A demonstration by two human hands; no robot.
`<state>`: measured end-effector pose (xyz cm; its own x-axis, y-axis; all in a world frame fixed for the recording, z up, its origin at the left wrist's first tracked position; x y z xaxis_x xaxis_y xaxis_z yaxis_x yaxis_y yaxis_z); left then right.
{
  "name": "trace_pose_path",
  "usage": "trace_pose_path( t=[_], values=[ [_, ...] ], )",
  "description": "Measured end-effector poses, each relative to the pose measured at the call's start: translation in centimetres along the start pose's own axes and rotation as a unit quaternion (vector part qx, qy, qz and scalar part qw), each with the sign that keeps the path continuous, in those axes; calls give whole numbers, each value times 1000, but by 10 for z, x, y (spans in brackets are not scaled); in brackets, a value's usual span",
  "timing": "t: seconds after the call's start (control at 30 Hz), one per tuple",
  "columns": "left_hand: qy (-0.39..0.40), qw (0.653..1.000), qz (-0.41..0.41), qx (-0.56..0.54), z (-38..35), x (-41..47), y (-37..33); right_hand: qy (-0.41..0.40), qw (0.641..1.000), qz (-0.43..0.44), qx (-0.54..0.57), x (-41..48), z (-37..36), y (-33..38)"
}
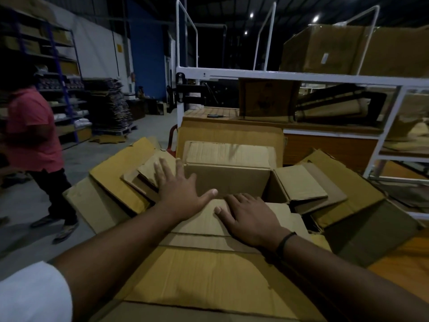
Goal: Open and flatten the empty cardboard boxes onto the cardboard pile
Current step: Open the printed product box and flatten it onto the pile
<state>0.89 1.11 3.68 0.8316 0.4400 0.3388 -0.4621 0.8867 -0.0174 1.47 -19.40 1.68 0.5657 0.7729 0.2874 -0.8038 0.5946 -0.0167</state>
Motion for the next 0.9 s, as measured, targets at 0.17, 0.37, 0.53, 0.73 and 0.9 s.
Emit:
trace_pose_path(
  t=[0.17,0.37,0.53,0.73,0.9],
  values=[
    [105,991,64,-53,-11,7,7,-11,1000,-7,0,0,-3,-1],
    [261,964,7,47,14,48,4,-13,1000,-10,1,0,-1,-1],
    [265,957,-88,78,61,84,-23,-1,1000,-12,-8,1,-2,-1],
    [130,987,-87,-28,9,82,-70,51,998,4,41,1,8,-4],
    [70,993,-82,-49,-31,93,-86,80,988,-11,132,8,21,-13]
  ],
)
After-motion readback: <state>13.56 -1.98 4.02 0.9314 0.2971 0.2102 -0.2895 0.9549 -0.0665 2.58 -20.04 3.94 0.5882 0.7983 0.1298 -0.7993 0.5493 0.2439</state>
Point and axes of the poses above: each hand's wrist, its own x-axis towards the middle knuckle, its own z-axis out of the back of the hand, y = z × x, the point moved 2 cm from there along x, towards the middle knuckle, and after that the axes turned 14 degrees about z, right-handed, at the moved point
